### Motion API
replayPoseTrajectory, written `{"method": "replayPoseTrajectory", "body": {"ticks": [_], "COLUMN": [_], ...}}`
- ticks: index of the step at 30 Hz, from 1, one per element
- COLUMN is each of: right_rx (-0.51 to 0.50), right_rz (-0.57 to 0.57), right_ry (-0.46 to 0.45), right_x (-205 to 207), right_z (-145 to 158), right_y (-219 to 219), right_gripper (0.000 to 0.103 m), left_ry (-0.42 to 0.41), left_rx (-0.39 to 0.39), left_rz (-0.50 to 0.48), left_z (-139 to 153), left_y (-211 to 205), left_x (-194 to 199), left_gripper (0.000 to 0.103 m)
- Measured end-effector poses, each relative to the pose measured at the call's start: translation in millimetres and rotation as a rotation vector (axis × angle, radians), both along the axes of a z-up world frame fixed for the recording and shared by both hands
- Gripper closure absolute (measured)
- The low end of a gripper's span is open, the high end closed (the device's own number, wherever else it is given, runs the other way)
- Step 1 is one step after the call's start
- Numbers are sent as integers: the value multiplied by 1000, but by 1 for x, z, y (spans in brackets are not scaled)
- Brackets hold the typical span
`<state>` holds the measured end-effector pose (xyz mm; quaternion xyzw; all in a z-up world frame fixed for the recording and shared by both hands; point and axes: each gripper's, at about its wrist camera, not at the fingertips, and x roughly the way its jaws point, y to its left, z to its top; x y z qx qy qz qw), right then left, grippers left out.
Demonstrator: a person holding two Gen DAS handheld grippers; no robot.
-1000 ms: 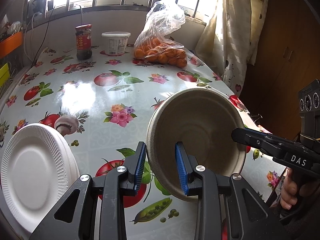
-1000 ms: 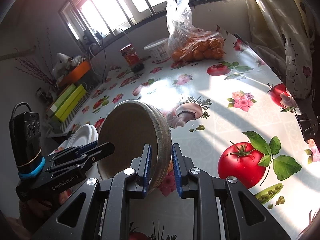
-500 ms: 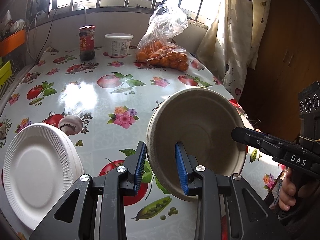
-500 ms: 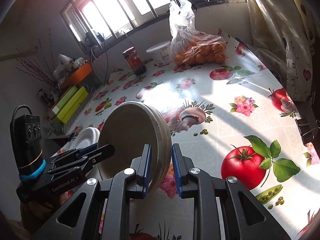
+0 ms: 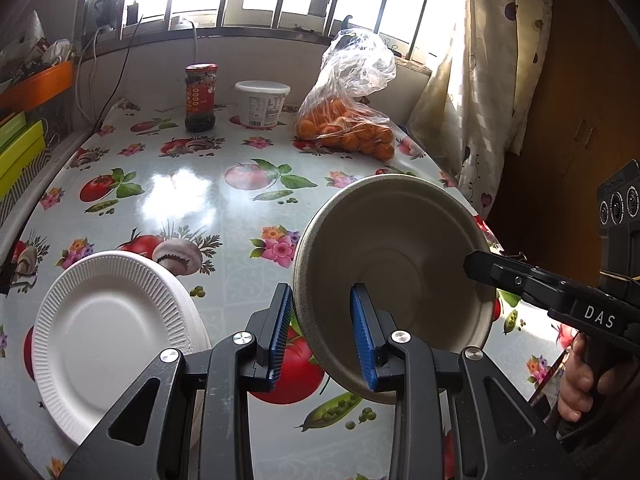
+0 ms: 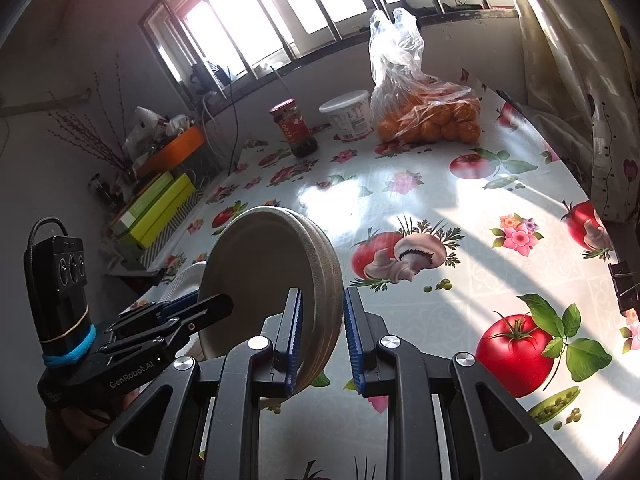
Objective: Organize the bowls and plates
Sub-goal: 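Carry the nested beige bowls over the white plate stack with the left gripper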
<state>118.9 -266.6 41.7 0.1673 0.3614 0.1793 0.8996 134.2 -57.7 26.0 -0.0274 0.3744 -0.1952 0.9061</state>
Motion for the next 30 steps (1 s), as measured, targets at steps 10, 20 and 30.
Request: {"method": "replayPoseTrajectory", "body": {"ticks": [10, 20, 30], "right_rx": [8, 19, 27], "right_rz": [56, 127, 210], "right_ry": [-5, -2, 4], "right_x": [10, 26, 42], "right_z": [6, 8, 10], "right_y": [29, 68, 114], "right_gripper": [82, 82, 82], "left_ry": [-8, -16, -20], "left_rx": [-10, -8, -8], "left_rz": [67, 145, 228], "left_z": [4, 6, 7], "left_y": [30, 70, 112], "left_x": [-4, -5, -8], "left_gripper": [72, 72, 72]}}
